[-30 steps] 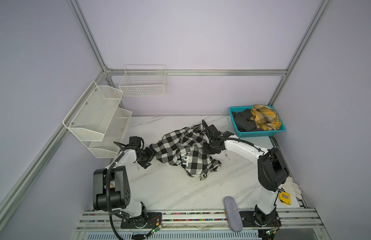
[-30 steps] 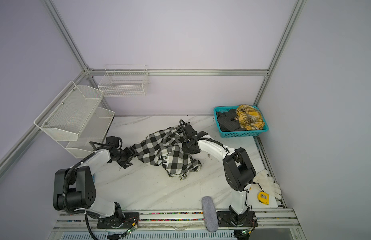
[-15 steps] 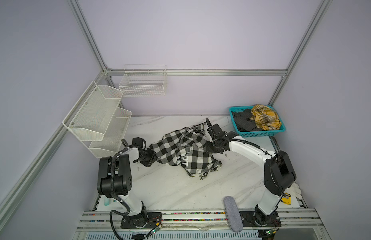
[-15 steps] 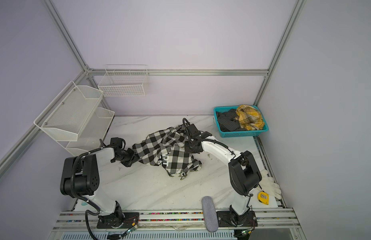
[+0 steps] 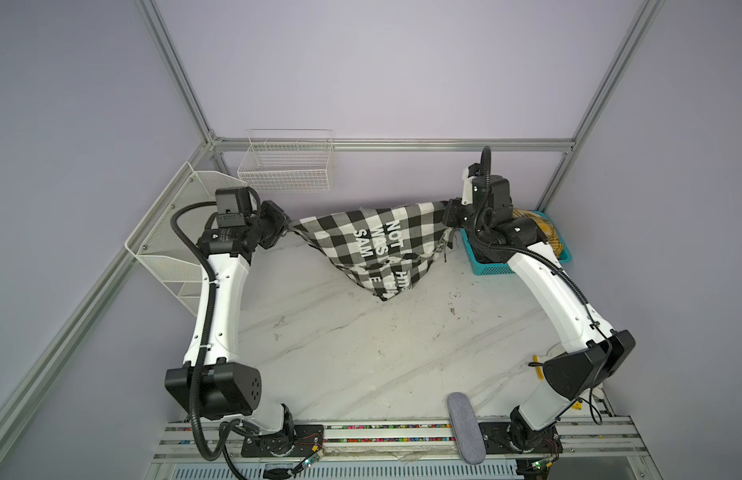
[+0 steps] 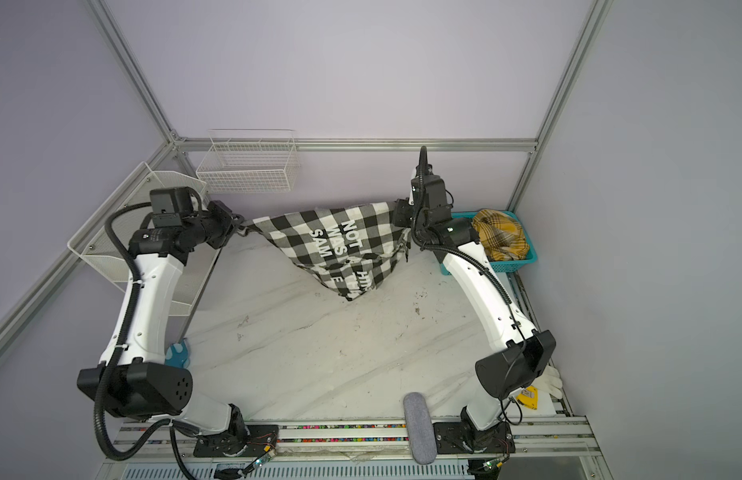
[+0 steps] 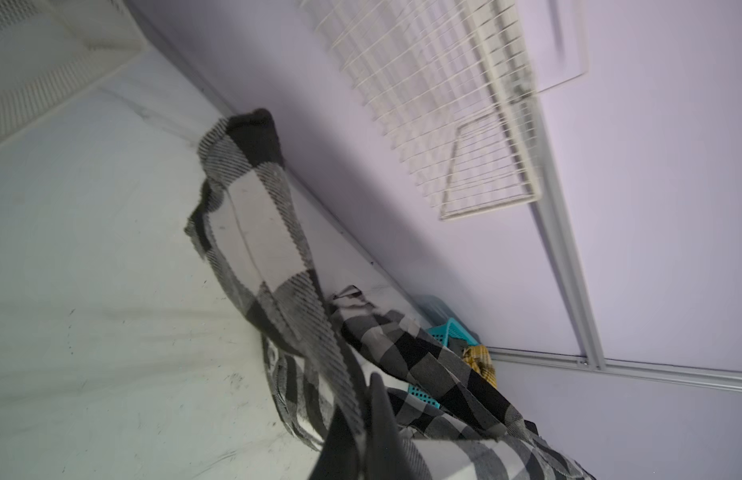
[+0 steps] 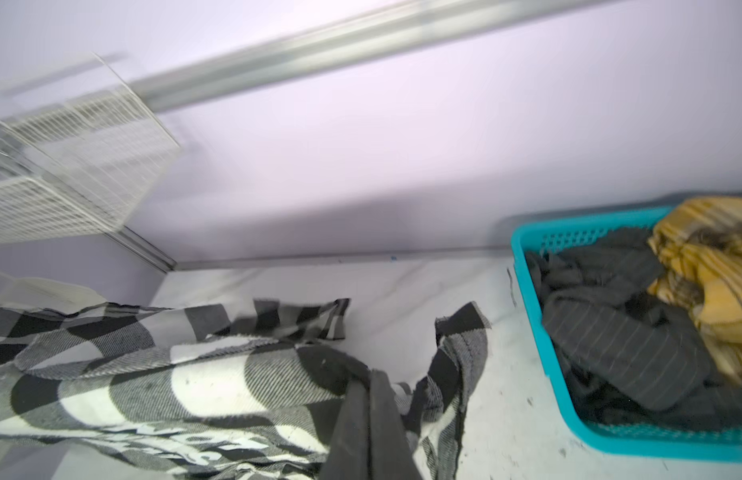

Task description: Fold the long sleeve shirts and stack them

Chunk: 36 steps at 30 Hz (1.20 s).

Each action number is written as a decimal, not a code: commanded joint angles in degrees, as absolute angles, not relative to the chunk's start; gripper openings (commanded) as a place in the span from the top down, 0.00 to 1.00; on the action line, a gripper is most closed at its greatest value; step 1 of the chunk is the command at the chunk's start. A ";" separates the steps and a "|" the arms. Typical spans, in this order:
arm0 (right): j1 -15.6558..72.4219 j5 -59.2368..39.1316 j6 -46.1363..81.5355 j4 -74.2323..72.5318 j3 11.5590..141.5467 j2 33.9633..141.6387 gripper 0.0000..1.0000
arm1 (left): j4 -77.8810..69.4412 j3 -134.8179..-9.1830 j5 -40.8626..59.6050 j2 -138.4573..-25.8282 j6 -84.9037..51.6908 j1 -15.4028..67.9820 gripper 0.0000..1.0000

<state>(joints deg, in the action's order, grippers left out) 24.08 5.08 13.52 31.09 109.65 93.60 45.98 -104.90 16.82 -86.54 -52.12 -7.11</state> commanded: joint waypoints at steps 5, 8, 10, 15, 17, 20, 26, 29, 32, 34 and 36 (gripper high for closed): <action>23.11 4.43 16.41 24.47 82.03 79.45 1.00 | 55.38 -88.23 13.25 -83.26 -45.45 -5.80 1.00; 23.17 2.02 20.39 22.62 64.87 72.03 1.00 | 55.10 -74.47 13.17 -81.51 -44.58 -1.05 0.91; 23.14 1.85 23.37 22.18 55.55 68.07 1.00 | 53.78 -64.37 13.44 -77.77 -45.40 2.11 0.64; 23.20 -0.06 29.71 20.39 41.02 62.65 1.00 | 52.47 -47.32 11.83 -67.93 -47.37 -0.95 0.28; 23.29 -2.34 31.24 18.86 38.40 63.08 1.00 | 51.94 -45.40 11.46 -66.04 -46.69 -4.47 0.25; 23.27 -3.38 31.82 17.38 37.68 65.27 1.00 | 49.63 -45.54 11.41 -68.52 -47.03 -6.90 0.25; 23.29 -3.34 30.08 18.04 40.94 69.43 1.00 | 40.00 -47.27 19.61 -79.39 -49.44 -7.64 0.51; 23.26 -2.99 29.70 18.62 42.05 69.71 1.00 | 44.31 -47.83 15.74 -79.25 -49.42 -7.65 0.55; 23.29 -3.52 29.71 18.28 42.43 70.23 1.00 | 48.84 -46.68 10.86 -76.35 -48.55 -7.65 0.54; 23.29 -3.89 29.71 18.11 42.76 71.10 1.00 | 49.44 -45.30 8.97 -75.35 -47.59 -7.80 0.52; 23.29 -3.88 29.71 18.37 43.24 71.86 1.00 | 47.86 -44.05 9.69 -76.26 -46.95 -8.67 0.50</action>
<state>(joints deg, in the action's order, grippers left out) 23.40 -3.62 29.54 18.63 41.89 70.65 47.29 -46.87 11.81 -76.71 -48.38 -7.55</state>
